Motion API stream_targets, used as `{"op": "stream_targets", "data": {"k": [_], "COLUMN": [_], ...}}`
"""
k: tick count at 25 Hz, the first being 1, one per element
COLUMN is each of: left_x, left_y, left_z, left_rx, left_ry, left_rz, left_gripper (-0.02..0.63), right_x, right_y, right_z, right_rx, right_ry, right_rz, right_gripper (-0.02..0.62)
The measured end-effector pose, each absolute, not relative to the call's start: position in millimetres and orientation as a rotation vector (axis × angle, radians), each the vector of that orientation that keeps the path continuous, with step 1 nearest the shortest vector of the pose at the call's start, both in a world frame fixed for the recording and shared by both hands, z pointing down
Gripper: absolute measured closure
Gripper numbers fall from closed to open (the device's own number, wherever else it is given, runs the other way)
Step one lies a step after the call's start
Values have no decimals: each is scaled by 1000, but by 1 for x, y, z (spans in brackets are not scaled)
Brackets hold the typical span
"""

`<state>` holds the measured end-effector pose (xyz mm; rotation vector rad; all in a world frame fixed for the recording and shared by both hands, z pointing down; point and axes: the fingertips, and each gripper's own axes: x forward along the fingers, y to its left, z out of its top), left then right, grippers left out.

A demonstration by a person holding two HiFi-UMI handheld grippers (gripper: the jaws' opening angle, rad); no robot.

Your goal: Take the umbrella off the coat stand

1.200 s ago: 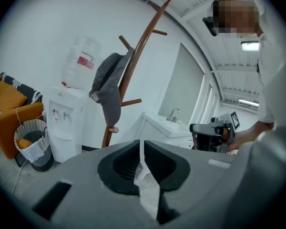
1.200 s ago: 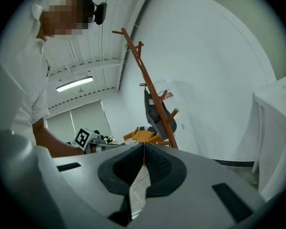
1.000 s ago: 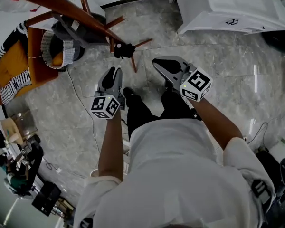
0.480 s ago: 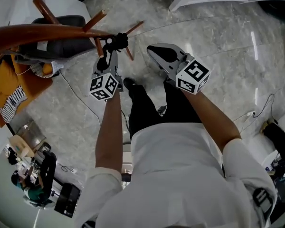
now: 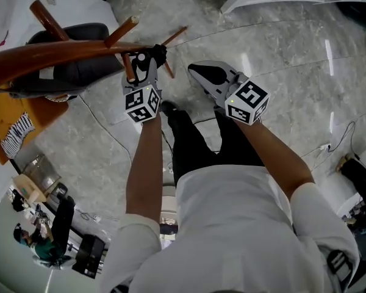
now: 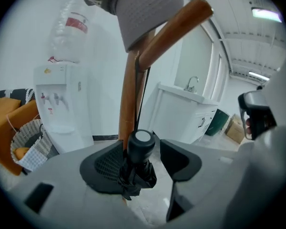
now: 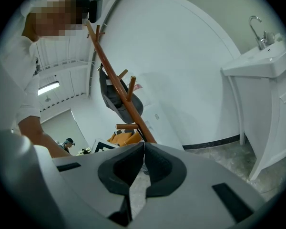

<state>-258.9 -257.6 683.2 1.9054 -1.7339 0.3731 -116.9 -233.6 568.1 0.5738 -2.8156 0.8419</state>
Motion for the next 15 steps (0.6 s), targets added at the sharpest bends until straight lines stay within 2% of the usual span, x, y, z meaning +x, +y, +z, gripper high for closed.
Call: {"op": "stream_targets", "data": {"k": [8,10,15], "left_x": [-265,-262,-261], "left_y": [-271,-271,-267], "left_z": [691,691,687], "left_rx": [1851,1859,1863], "left_ry": [-1789,-1780,-1773], "left_rz": [429,426,427], "left_gripper": [371,397,399], "right_x": [-88,-82,-80], "right_y": [-227,-227,-227], "right_z": [580,581,576], "right_rx": [595,608,613], "right_ry": [-2762,-2756,-2763], "right_rz": [851,855,841], "right_gripper": [580,580,580]}}
